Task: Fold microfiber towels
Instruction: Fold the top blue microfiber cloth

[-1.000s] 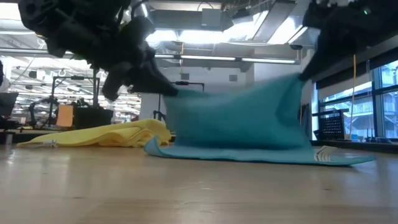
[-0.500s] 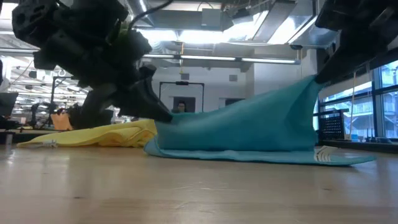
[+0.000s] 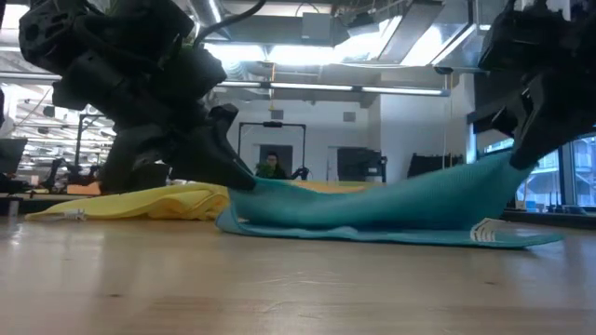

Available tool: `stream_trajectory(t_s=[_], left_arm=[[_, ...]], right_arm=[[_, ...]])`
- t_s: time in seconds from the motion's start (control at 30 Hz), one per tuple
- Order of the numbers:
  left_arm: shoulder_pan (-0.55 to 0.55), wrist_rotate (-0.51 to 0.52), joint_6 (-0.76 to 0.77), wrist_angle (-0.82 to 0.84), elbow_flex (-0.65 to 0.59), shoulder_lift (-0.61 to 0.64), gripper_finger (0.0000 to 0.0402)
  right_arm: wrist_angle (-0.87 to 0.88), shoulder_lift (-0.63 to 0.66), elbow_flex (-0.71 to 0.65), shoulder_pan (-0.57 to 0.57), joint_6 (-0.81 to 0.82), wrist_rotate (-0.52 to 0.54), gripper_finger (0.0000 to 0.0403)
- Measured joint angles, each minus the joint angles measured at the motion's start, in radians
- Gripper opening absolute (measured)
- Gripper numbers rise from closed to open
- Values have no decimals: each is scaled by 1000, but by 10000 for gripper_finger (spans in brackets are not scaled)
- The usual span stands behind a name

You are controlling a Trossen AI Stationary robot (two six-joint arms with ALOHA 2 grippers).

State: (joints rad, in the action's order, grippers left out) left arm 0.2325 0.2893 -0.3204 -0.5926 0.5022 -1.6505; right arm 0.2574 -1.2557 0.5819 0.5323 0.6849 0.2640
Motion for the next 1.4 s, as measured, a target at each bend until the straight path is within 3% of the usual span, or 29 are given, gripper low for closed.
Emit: stream_trajectory(t_s=[0.17, 0.43, 0.77, 1.2, 1.4], left_arm=[[0, -81, 7, 11, 0, 0, 0], [-1, -86, 53, 50, 0, 0, 0], [-1, 22, 51, 70, 0, 0, 0], [0, -184, 52, 110, 0, 0, 2], [21, -203, 62, 136, 0, 0, 55]], right_arm=[[-47, -53, 0, 1, -3, -31, 8], [-69, -65, 0, 1, -5, -41, 9], [-78, -64, 0, 1, -5, -41, 9], [-82, -64, 0, 1, -5, -41, 10], [-82, -64, 0, 1, -5, -41, 10]])
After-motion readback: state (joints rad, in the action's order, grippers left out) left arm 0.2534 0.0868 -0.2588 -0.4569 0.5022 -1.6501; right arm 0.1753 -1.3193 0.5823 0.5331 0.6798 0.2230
